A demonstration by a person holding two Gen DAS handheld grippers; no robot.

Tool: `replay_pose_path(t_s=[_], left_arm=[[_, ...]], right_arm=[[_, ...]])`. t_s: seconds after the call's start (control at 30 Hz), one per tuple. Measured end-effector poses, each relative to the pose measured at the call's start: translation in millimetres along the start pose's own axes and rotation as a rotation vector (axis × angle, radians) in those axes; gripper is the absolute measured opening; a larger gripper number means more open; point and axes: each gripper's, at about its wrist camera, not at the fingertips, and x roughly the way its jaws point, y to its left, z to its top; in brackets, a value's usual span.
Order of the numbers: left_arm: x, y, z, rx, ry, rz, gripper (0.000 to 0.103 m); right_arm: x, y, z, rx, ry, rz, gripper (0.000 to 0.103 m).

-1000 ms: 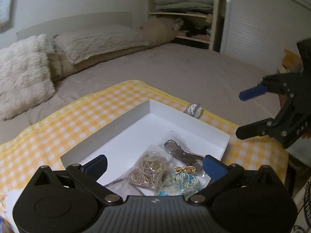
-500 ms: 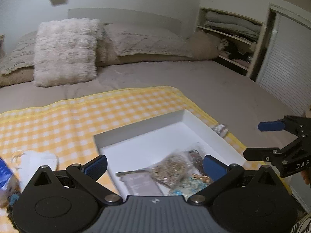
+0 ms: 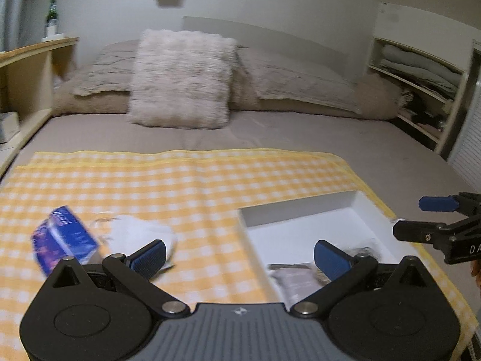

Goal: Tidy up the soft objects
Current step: 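Move both tools back toward the tissue pack and scrunchie on the cloth, then grasp the blue floral tissue pack with left tool while right tool grasps the knitted scrunchie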

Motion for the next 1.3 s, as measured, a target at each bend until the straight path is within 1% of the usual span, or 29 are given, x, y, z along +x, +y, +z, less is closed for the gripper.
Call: replay_pose_path(t_s=[0.17,0.37,0.53,0.7,0.83,0.93,1.07,1.2,1.3], left_arm=[[-11,35,-1,-0.048,-0.019,0.074,0.103],[-24,73,-2,-0.109,-0.031,0.151,0.103],[-30,103,-7,-0.144,-0.019,0.224,0.103],[-38,133,-10,-0.21,-0.003,0.292,0.103],[-39,153,-15,-0.251,0.001,0.347,0.103],[-34,166,-18,-0.279,0.014,0.384,0.103],[-22,180,-16,-0.332,0.018,0.422,0.103],[-5,192,-12,-0.413,0.016,0.439,0.103],[13,197,-6,-0.43,0.031,0.454,0.103]], right_arm=[[20,31,13,-0.031,0.003,0.026,0.103],[44,69,26,-0.05,0.004,0.088,0.103],[61,101,34,-0.062,0.002,0.142,0.103],[78,130,40,-0.061,-0.013,0.205,0.103],[99,150,39,-0.028,0.016,0.229,0.103],[112,163,36,-0.041,0.023,0.248,0.103],[131,184,32,-0.058,0.074,0.229,0.103],[145,196,22,-0.075,0.086,0.334,0.103],[155,208,16,-0.097,0.085,0.357,0.103]])
